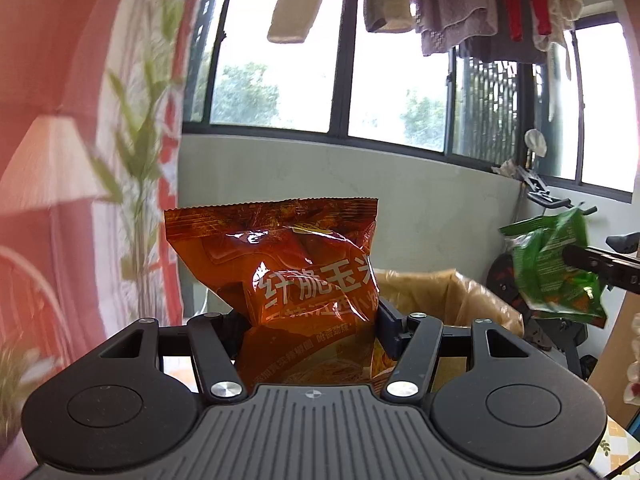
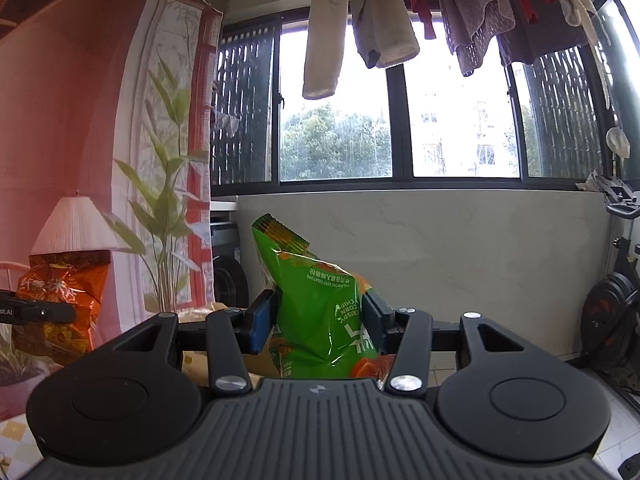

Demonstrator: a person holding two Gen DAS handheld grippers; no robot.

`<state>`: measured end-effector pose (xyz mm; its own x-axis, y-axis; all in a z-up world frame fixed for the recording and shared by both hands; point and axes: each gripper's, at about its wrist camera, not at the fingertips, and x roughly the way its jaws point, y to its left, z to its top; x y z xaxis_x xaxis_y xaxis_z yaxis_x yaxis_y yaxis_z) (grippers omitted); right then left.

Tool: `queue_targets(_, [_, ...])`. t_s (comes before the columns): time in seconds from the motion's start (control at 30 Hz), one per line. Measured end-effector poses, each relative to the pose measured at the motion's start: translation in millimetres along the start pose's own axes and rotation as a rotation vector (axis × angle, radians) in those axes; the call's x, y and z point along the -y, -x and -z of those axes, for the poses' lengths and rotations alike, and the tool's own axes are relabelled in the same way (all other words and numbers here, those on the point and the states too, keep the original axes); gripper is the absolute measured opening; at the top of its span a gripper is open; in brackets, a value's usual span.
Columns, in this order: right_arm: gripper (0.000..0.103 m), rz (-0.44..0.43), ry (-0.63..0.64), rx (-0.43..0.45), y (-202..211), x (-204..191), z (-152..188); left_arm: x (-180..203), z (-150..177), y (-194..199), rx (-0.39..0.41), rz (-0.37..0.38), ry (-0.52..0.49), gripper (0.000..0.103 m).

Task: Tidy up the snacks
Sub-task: 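Lift the orange bag with the left gripper while the right gripper lifts the green bag, then drop both bags into the box by opening both grippers over it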

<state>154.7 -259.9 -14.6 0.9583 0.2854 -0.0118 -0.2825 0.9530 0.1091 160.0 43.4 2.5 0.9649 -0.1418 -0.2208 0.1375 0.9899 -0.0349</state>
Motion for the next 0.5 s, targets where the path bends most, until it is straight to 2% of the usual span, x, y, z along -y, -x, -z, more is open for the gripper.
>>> queue_targets(0.17, [0.049,-0.044,-0.018,-0.010,-32.5,-2.7,-6.1,2.7,-24.3,-28.2,0.007,0.025,-0.017,0.064])
queue_targets(0.5, [0.050,-0.097,-0.077,-0.071,-102.0,-3.4,-1.3,18.3,-45.4,-112.2,-0.084,0.078,-0.080,0.064])
